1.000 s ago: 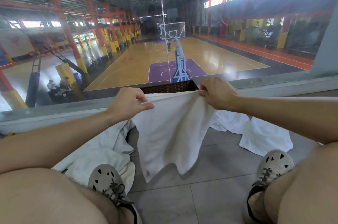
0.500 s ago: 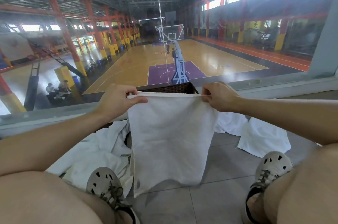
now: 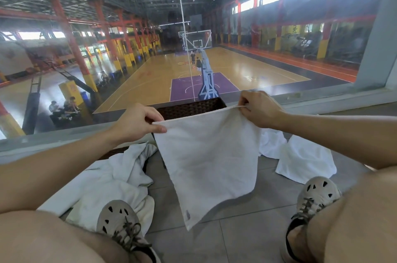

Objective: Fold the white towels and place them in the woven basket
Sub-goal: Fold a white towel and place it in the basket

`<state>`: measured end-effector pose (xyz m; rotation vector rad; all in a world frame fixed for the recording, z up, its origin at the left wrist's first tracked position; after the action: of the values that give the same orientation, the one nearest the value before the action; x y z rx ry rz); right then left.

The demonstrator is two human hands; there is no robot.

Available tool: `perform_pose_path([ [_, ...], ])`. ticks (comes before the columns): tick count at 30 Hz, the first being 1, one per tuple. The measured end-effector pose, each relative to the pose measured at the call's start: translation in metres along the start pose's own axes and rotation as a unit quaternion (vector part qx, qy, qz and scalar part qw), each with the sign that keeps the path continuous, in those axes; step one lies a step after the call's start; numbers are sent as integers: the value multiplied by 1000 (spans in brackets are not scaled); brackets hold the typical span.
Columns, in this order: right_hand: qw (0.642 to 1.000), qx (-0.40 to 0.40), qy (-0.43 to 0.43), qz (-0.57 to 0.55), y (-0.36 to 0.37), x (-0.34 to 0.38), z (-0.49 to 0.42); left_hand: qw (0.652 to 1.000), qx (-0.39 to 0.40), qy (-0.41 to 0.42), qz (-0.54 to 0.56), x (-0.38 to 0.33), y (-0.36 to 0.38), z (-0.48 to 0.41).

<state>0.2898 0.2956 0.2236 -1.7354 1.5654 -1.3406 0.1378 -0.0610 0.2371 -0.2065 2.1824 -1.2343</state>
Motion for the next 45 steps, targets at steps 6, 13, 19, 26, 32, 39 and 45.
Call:
perform_pose_path([
  [6,1000,-12,-16,12,-1,0,-1,997,75,-4,-15,-1,-3,-1],
  [13,999,11,-30,27,-1,-2,0,995,-94,-27,-33,-8,-3,-2],
  [19,997,51,-16,48,2,-8,-2,984,-101,69,-131,-14,-10,0],
  [26,998,50,4,33,2,-8,-3,985,-32,57,-162,-12,-14,-4],
  [32,993,58,-32,94,-3,-2,-7,989,83,-69,-100,-11,-9,-6],
  [39,991,88,9,103,-4,0,-1,989,52,-137,33,-10,-5,-1],
  [45,990,131,8,53,-10,9,1,999,-46,-23,-9,-13,-8,-3],
])
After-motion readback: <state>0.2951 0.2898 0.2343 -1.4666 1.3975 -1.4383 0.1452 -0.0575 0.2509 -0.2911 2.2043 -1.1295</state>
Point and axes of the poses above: each hand's wrist, its own z-axis away from the middle knuckle, its own y-axis out of the palm, x = y × z, the point moved 1 cm from there along -z, towards the middle knuckle, and after that the axes turned 7 degrees about y, right-handed, at the moved point
